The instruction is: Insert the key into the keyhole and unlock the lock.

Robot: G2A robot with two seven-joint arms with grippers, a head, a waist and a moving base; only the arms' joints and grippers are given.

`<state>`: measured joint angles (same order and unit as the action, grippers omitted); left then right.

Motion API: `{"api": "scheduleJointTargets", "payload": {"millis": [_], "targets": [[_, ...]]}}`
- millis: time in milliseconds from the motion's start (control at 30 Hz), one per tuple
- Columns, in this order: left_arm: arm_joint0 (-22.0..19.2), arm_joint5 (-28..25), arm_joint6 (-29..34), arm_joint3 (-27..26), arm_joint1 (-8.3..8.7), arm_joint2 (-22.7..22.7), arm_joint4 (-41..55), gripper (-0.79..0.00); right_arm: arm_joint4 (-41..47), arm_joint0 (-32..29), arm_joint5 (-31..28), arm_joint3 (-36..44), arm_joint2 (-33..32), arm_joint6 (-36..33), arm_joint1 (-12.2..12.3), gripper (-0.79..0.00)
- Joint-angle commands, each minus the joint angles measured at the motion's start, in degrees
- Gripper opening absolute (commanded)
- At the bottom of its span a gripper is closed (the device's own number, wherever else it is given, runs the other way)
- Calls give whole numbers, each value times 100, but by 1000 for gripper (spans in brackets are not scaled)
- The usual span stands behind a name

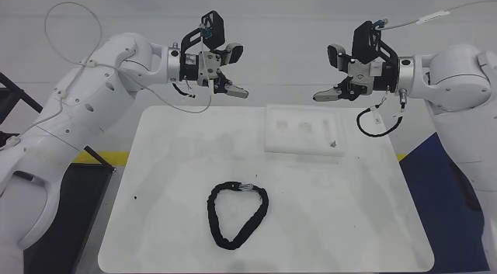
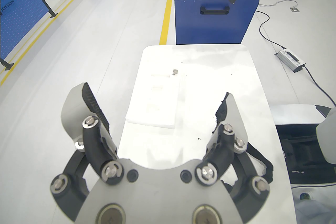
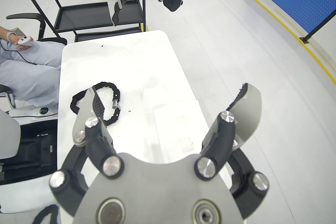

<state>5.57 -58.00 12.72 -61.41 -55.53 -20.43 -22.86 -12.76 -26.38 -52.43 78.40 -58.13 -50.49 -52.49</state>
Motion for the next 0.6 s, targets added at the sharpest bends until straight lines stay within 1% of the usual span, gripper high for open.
{"api": "scheduleJointTargets", "payload": {"millis": [0, 67, 200, 433, 567], "targets": [[0, 0, 0, 0, 0, 0, 0, 0, -84, -59, 116, 21, 32, 28, -2, 0], [0, 0, 0, 0, 0, 0, 0, 0, -234, -106, 330, 36, 109, 36, -12, 0], [0, 0, 0, 0, 0, 0, 0, 0, -177, -113, 407, -163, 273, -84, -32, 0], [0, 0, 0, 0, 0, 0, 0, 0, 140, 44, 758, -699, 590, -680, -81, 0], [0, 0, 0, 0, 0, 0, 0, 0, 232, 153, 1130, -1073, 758, -1007, -120, 0]]}}
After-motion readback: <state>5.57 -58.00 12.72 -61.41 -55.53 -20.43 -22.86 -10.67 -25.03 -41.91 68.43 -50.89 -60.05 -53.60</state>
